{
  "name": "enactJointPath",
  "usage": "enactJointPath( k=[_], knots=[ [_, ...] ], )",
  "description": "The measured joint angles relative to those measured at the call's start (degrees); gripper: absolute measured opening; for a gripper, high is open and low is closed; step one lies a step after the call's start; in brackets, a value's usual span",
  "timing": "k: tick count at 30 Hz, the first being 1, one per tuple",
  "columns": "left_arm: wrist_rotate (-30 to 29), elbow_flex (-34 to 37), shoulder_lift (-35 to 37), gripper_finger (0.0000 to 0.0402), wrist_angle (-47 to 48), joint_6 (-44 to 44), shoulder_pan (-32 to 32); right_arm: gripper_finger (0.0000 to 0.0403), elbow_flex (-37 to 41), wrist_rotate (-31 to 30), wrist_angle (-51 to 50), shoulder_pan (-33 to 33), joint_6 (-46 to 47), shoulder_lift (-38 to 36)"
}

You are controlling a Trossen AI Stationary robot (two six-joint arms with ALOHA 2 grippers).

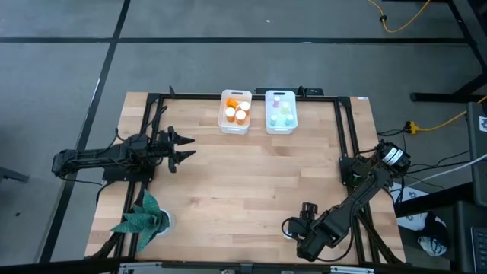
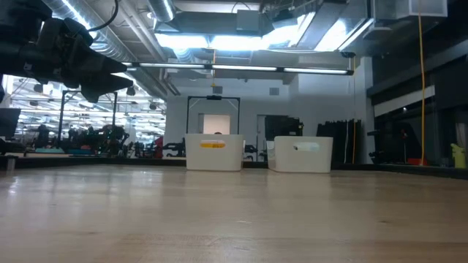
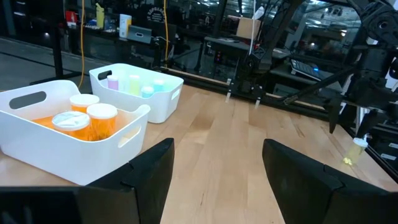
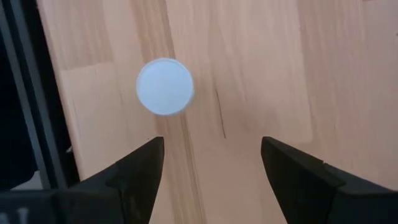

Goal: Pick and place medicine bottles into bin by pill shape (circle, oval)
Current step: Put the yellow tablet bottle into the right white bin

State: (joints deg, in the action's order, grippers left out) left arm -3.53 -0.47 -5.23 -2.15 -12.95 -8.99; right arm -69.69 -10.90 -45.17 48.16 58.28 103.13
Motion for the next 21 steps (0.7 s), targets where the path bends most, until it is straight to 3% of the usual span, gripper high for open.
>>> enactJointPath(
  k=[21],
  knots=[
    [0.0, 0.0, 0.0, 0.0237, 0.0, 0.0, 0.0, 0.0271, -0.07, -2.33, 4.18, 0.02, -0.24, 0.87]
  ],
)
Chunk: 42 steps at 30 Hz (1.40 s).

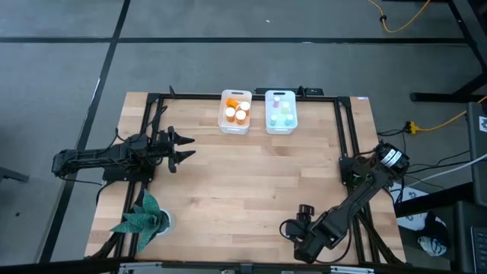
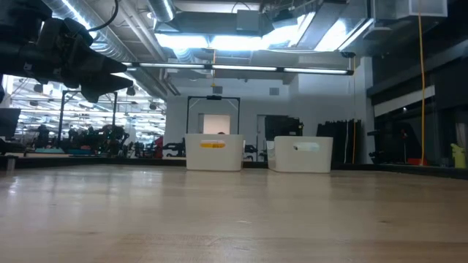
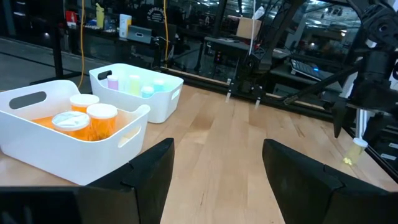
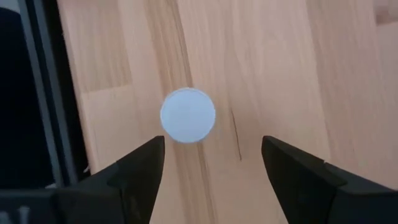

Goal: Pick and place medicine bottles into bin by pill shape (circle, oval)
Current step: Put the yellow tablet bottle into the right white bin

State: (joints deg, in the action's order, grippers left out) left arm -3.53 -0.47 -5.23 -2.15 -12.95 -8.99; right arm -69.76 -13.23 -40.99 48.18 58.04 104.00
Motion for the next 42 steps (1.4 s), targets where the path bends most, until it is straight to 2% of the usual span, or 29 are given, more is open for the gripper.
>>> enactJointPath(
  k=[5, 11, 17, 27, 42],
  knots=[
    [0.0, 0.01, 0.0, 0.0237, 0.04, -0.01, -0.01, 0.0271, 0.0, 2.1, 3.34, -0.02, -6.1, 2.88],
    [-0.02, 0.0, 0.0, 0.0237, 0.02, 0.0, -0.01, 0.0271, -0.25, 1.23, 7.57, -0.02, -11.43, 3.77],
    [-0.02, 0.02, 0.0, 0.0237, 0.02, 0.0, 0.01, 0.0271, -2.0, -2.09, 7.3, -0.02, -13.13, 3.59],
    [0.0, 0.0, 0.0, 0.0237, 0.0, 0.0, -0.01, 0.0269, -2.05, -2.19, 7.32, -0.24, -13.67, 3.59],
    [-0.01, 0.01, 0.0, 0.0237, 0.0, -0.01, -0.01, 0.0178, -2.05, -2.19, 7.29, -0.83, -14.64, 3.48]
  ],
)
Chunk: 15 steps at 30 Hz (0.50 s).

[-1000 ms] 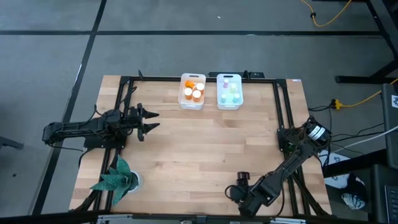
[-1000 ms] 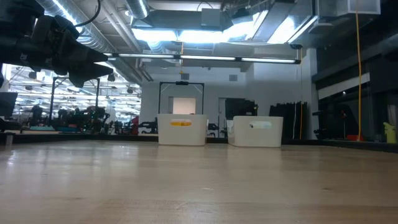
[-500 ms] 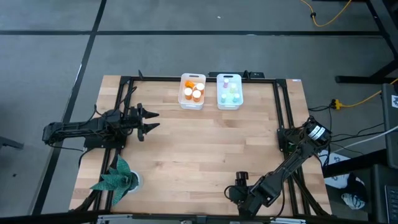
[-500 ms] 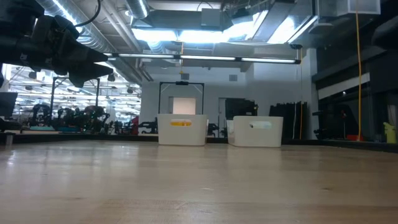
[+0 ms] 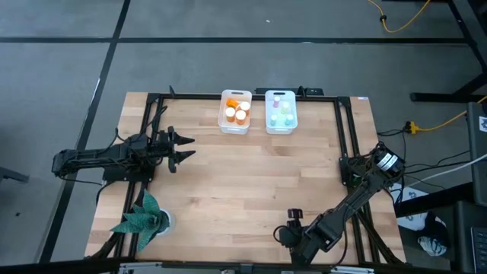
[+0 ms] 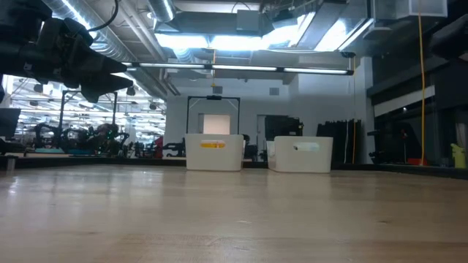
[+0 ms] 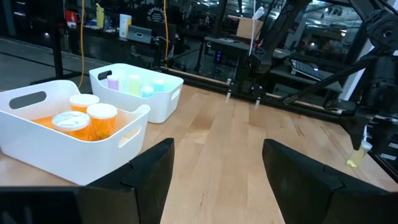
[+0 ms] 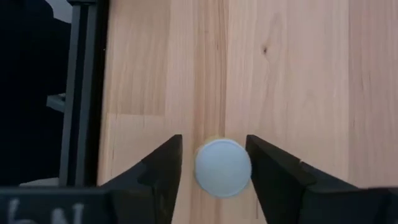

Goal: Pick and place medicine bottles into bin by pill shape (circle, oval)
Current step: Put the yellow tablet bottle into the right white bin

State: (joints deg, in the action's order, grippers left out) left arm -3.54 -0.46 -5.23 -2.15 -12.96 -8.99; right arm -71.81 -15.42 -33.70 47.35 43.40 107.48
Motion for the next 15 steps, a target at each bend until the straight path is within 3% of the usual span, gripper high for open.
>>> enactJointPath(
  k=[9, 15],
  knots=[
    [-0.01, -0.01, 0.0, 0.0237, 0.0, 0.01, 0.02, 0.0127, -0.02, -0.11, 0.03, 0.0, -2.08, 0.0],
    [-0.01, -0.01, 0.0, 0.0237, 0.0, 0.01, 0.0, 0.0127, -0.02, -0.11, 0.03, 0.0, -2.13, 0.0]
  ],
)
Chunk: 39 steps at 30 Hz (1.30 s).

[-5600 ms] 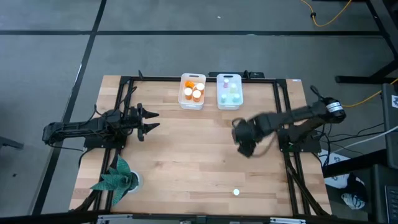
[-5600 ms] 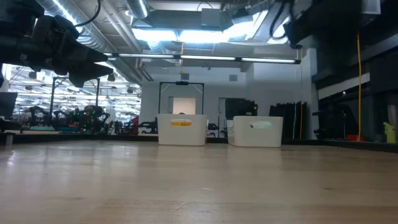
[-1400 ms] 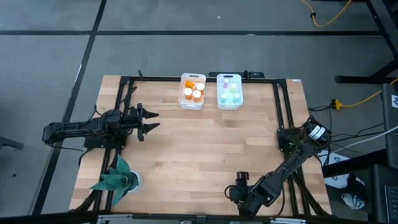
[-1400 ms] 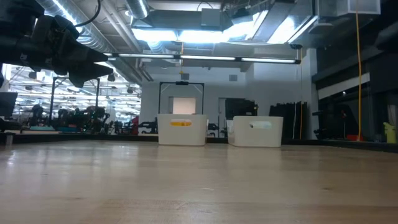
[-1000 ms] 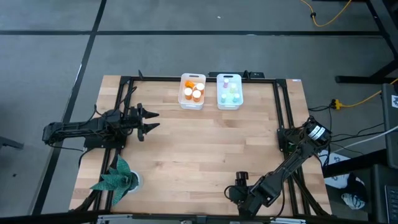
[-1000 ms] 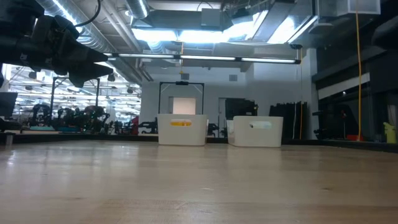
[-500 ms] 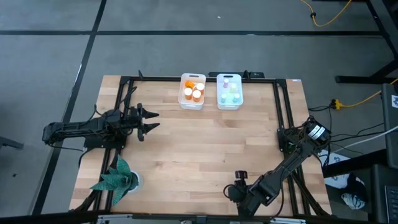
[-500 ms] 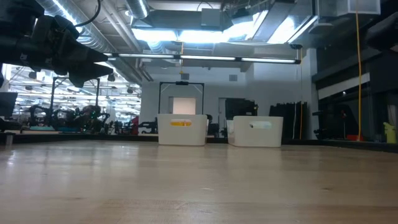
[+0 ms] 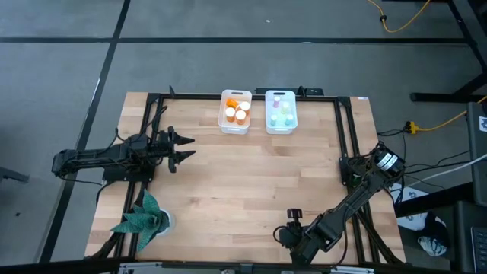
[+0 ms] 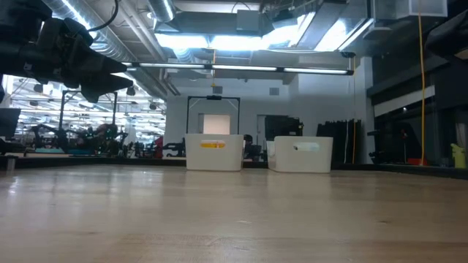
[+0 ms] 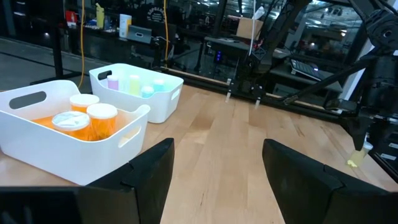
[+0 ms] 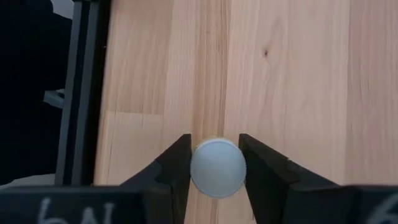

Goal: Pick and place medicine bottles into bin by pill shape (circle, oval)
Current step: Put the yellow tablet bottle into the right white bin

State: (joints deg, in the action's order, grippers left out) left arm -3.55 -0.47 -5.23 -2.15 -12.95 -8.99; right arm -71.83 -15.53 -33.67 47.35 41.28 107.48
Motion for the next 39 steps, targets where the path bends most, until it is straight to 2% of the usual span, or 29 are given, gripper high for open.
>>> enactJointPath(
  k=[10, 15, 20, 31, 35, 39],
  knots=[
    [0.0, 0.0, 0.0, 0.0237, 0.0, 0.0, 0.0, 0.0129, 0.0, -0.06, -0.02, -0.09, -0.65, 0.0],
    [0.0, 0.0, 0.0, 0.0237, 0.01, 0.0, 0.01, 0.0129, -0.25, -6.71, -1.24, -1.56, -2.91, 0.0],
    [0.0, 0.0, 0.0, 0.0237, 0.0, 0.0, 0.0, 0.0121, -3.99, -13.2, -11.31, -4.45, -0.32, 0.0],
    [0.0, 0.0, 0.0, 0.0237, 0.0, -0.02, 0.02, 0.0121, -19.26, -28.8, -36.99, -11.91, 0.33, 0.0],
    [0.0, 0.0, 0.0, 0.0237, 0.0, 0.0, 0.02, 0.0121, -22.96, -30.59, -48.08, -15.68, 0.78, -0.19],
    [0.0, 0.0, 0.0, 0.0237, 0.0, 0.0, 0.0, 0.0121, -22.75, -32.01, -56.05, -19.93, 3.37, -2.52]
  ],
)
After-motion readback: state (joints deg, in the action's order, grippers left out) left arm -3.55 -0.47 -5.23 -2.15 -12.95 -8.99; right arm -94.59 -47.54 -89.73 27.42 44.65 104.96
